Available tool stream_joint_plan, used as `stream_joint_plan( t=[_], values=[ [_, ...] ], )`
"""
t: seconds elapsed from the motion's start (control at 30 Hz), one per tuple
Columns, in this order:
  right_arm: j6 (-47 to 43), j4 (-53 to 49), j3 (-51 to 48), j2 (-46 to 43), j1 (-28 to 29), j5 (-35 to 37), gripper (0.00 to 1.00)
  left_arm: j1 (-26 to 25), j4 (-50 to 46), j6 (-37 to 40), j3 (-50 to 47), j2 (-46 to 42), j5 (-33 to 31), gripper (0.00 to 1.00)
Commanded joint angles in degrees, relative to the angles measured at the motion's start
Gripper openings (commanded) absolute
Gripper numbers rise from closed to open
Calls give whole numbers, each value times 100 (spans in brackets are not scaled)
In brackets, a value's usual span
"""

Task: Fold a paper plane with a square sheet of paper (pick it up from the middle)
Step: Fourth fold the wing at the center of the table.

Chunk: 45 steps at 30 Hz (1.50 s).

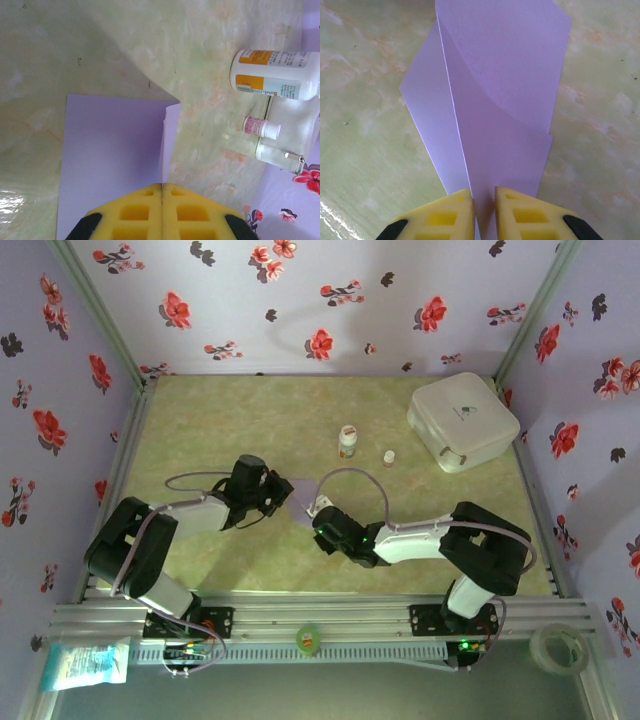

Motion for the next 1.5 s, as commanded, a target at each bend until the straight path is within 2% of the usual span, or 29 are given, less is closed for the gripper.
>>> stream_joint_plan(
  t=[0.0, 0.83, 1.3, 1.47],
  values=[
    [106, 39, -68, -79, 40, 164, 17, 48, 78, -51, -52, -91, -77, 2],
    [-26, 76, 98, 150, 39, 213, 20, 48, 145, -96, -79, -113, -51, 2],
    [73, 155, 78, 167, 32, 136, 7, 57, 131, -87, -83, -148, -59, 4],
    [148, 180, 85, 178, 9, 101, 1, 134, -5, 22, -76, -330, -94, 17]
  ],
)
